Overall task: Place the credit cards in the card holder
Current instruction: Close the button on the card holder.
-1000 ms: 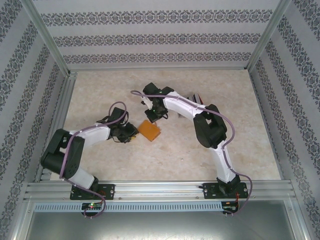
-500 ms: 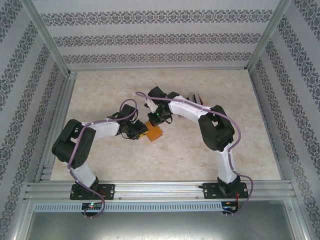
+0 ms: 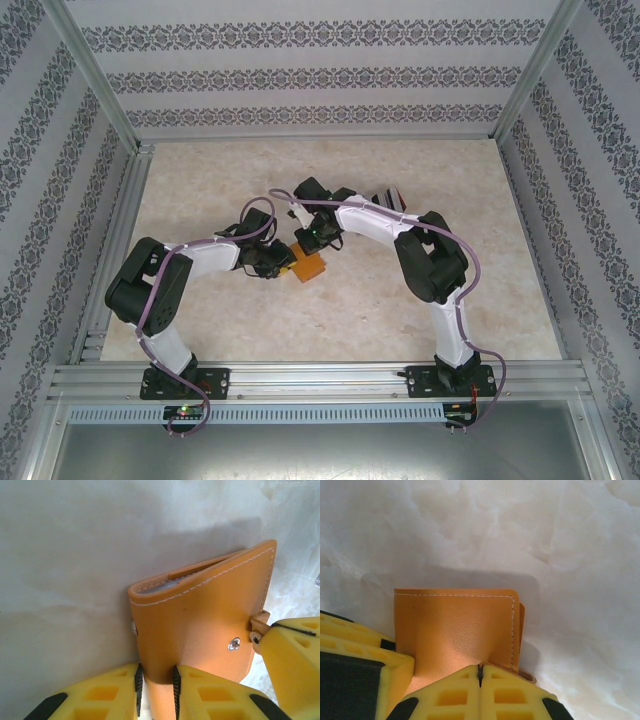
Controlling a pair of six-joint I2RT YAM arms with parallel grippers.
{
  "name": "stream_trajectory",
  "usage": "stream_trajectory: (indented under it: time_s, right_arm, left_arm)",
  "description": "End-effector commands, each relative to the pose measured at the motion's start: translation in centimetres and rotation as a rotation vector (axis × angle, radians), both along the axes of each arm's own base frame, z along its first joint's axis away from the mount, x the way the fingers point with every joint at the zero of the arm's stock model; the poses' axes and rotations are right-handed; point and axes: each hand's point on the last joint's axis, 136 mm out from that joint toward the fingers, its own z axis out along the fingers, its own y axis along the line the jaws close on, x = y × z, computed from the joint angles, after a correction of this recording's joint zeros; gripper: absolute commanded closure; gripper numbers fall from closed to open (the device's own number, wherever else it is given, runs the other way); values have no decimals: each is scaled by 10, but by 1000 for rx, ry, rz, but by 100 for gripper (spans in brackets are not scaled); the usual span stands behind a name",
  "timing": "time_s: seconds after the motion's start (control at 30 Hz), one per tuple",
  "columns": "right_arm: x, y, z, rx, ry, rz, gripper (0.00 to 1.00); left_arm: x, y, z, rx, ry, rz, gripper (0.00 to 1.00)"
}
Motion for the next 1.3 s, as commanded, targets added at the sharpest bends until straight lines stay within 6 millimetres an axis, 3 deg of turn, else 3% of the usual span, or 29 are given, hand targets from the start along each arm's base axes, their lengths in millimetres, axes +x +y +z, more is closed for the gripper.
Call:
stream_trajectory:
  time_s: [0.0, 0.57, 1.27]
  right_arm:
    - [-8, 0, -7, -27, 9, 19, 96]
    - [-25, -15, -38, -139, -1, 46, 96]
    - [-55, -31, -60, -134, -50, 73, 96]
  left_arm:
    - [1, -1, -6, 29, 6, -5, 74]
    - [-2, 1, -12, 28, 12, -3, 75]
    - [-3, 6, -20, 49, 1, 14, 75]
